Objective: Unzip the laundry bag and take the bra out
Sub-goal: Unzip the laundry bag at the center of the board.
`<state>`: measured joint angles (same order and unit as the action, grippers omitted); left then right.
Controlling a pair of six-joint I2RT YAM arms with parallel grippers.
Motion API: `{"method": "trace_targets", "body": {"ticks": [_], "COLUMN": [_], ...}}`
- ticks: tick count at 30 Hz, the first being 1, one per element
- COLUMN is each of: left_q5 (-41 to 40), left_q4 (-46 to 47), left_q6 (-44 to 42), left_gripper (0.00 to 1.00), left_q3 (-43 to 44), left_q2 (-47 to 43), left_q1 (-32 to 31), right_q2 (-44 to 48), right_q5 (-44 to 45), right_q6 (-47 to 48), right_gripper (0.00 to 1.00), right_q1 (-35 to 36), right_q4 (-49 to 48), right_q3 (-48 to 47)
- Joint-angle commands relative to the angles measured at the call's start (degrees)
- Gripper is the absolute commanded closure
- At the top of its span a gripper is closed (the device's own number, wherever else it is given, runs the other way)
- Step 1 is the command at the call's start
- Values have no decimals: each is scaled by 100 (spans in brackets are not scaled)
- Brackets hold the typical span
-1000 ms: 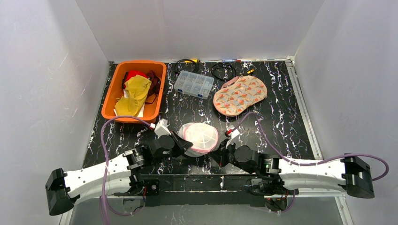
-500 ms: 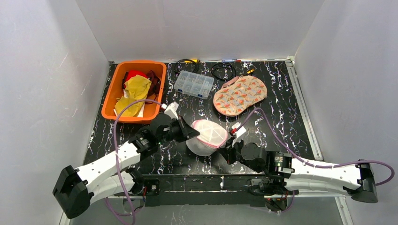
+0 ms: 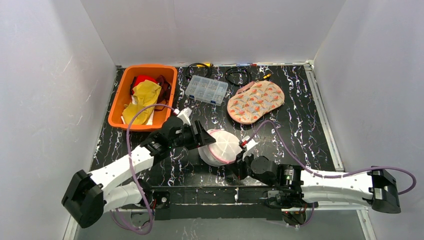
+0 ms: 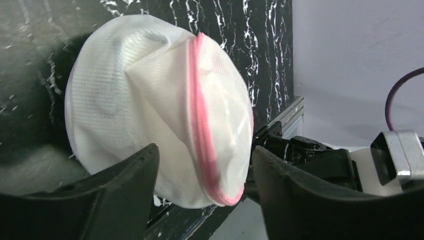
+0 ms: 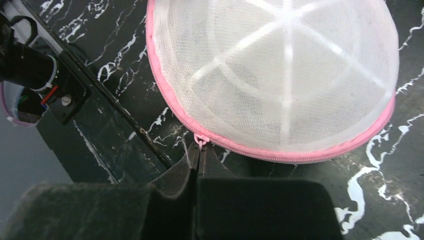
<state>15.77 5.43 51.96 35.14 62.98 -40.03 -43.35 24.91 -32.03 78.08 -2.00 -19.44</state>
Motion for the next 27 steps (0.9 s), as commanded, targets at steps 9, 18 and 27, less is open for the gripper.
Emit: {"method": "trace_targets", "body": {"ticks": [9,18,27], "left_q5": [-971,-2400,-3264], "left_q4": [-2405,-2474,-1908], "left_q6": [816,2066,2652], "left_gripper": [18,21,34], "left_q3": [-356,-364,-622], "left_q2": [-2494,-2427,-2127], "left_q1": [-332,-1900,-2312], "right_q2": [-797,-1416,-1827], "right_q5": [-246,-289,-643], "right_q6": [-321,-444,-247], "right_gripper": [99,99,99], "right_q1": [43,109,254], "right_q4": [-1579,-2174,-2356], "right_q3": [-358,-521,-692]}}
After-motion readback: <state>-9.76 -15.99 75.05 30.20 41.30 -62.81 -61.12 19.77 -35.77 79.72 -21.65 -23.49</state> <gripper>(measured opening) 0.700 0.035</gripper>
